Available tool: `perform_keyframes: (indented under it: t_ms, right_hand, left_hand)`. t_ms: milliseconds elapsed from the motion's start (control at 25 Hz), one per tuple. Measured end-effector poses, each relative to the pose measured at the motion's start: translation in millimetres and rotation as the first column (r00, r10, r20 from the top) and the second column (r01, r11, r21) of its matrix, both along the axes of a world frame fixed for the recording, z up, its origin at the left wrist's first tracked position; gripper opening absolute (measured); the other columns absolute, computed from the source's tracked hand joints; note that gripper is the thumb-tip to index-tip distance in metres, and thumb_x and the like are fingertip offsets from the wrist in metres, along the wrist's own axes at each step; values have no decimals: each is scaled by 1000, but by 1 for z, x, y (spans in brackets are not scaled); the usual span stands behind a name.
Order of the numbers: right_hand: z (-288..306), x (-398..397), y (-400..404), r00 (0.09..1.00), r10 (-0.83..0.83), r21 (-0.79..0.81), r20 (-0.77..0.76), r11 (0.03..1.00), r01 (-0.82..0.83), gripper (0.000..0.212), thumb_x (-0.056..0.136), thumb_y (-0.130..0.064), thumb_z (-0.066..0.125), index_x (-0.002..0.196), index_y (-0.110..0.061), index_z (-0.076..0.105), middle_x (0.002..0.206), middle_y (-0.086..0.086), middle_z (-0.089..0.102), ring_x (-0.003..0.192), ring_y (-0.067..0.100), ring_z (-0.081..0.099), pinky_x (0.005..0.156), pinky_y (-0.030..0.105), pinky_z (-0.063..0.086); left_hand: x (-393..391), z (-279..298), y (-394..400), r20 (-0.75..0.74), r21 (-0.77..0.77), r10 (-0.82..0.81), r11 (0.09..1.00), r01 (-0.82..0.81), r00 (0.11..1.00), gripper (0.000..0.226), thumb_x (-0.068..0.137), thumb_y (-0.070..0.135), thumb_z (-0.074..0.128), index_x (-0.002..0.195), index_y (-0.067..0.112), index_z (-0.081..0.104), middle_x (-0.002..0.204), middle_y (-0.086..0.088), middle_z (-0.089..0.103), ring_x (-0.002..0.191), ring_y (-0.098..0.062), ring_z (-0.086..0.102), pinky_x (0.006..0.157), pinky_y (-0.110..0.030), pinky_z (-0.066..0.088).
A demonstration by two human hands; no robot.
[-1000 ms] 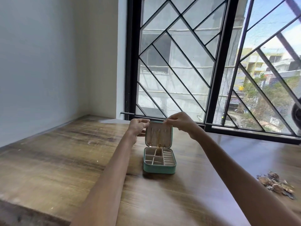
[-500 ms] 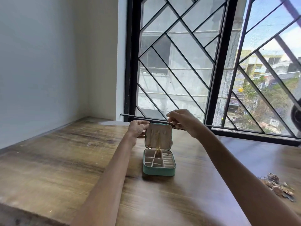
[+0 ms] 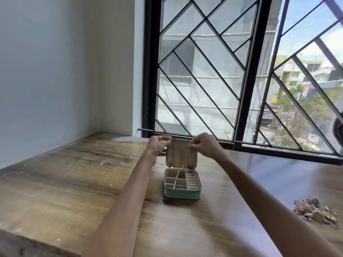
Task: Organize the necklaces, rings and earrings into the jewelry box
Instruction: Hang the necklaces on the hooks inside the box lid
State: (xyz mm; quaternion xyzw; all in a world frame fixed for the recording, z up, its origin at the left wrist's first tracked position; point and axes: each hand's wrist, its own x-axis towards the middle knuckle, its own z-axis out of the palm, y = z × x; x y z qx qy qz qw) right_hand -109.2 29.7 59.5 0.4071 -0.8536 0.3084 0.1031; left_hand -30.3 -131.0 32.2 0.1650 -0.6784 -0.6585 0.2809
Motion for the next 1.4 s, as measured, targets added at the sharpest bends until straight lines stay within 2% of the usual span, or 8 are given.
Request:
perform_keyframes:
  t_ms: [200,320,560,800,920,1040,1160,1400]
  right_hand:
    - [-12,5,-4,891,-145,38,-429,983,178,18,88,-20,55,87,-20,74,93,-2,65,85,19,62,60,27,39]
    - [-13,4,-1,822,-130,49,-554,981,188,21,93,-24,52,90,-18,71,94,0,62,90,18,58,61,31,45]
    - [-21,-3,2,654,-132,98,-745,948,304,18,69,-15,78,59,-21,65,67,-6,57,65,13,57,35,24,42]
    - [-23,-7,6,625,-78,100,-777,965,244,18,66,-14,79,57,-22,66,63,-6,57,62,13,55,34,25,43]
    - [-22,-9,8,685,-68,72,-725,982,173,14,68,-17,78,60,-22,68,66,-6,59,68,14,58,38,27,47]
    - [-19,-13,11,783,-7,56,-621,997,53,3,81,-20,69,82,-21,72,83,-4,62,85,15,58,55,32,51]
    - [-12,-16,15,869,22,-41,-495,998,-49,6,85,-21,65,89,-21,70,86,-4,62,79,10,56,60,27,44]
    - [-26,-6,29,840,-65,-45,-539,998,48,10,88,-26,62,87,-20,70,82,-4,62,78,14,60,56,28,44]
  left_hand:
    - [1,0,3,-6,6,-22,1000,22,1000,13,88,7,61,100,9,64,82,-4,61,70,-11,57,53,-21,48]
    - [1,1,5,-16,16,-39,999,39,999,13,87,8,62,100,10,63,81,-4,61,70,-12,57,55,-22,48]
    - [0,2,5,-14,14,-42,999,43,999,19,87,6,61,106,7,63,82,-4,62,70,-11,58,51,-19,49]
    - [1,1,5,-25,17,-50,999,50,998,19,88,5,61,106,8,63,80,-3,61,67,-11,56,48,-17,49]
    - [1,1,7,-45,25,-40,999,42,998,23,88,3,60,110,5,62,76,-2,58,64,-9,53,42,-13,46]
    - [0,1,7,-54,27,-35,999,37,998,22,88,3,60,110,5,62,77,-2,59,64,-8,53,42,-11,45]
    - [-1,0,6,-61,44,-27,999,30,998,19,87,4,61,106,7,61,81,-4,60,65,-9,54,43,-12,46]
    - [-2,-6,8,-89,58,21,998,-15,996,12,88,3,60,88,15,60,76,0,58,62,-8,52,45,-14,45]
